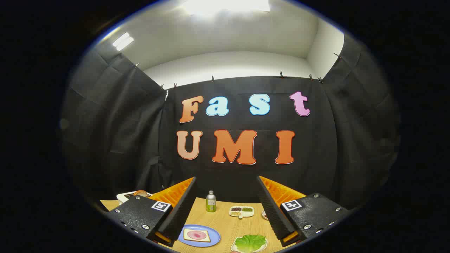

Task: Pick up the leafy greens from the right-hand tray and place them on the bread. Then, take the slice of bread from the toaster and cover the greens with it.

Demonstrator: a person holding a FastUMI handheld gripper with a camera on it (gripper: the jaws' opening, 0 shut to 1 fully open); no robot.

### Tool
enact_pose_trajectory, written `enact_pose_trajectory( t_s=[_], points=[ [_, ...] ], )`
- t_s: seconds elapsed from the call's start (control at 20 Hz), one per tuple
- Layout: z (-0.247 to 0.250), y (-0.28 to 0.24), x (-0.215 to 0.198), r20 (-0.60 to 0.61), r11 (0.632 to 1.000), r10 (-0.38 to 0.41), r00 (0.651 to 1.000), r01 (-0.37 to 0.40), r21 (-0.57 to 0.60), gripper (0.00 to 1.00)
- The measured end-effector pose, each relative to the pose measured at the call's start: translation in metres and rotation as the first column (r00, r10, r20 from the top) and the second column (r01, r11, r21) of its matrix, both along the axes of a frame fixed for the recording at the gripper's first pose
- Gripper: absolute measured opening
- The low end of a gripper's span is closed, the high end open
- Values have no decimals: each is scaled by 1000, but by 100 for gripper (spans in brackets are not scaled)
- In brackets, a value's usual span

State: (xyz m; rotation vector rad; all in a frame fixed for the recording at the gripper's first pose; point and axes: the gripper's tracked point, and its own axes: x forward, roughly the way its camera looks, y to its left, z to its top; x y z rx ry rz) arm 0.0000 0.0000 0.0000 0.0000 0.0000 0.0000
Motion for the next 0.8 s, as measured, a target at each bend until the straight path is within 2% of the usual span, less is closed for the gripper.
enact_pose_trajectory(
  t_s=[0.8],
  points=[
    [-5,-3,5,-13,1000,-3,1000,3,23,99]
  ],
)
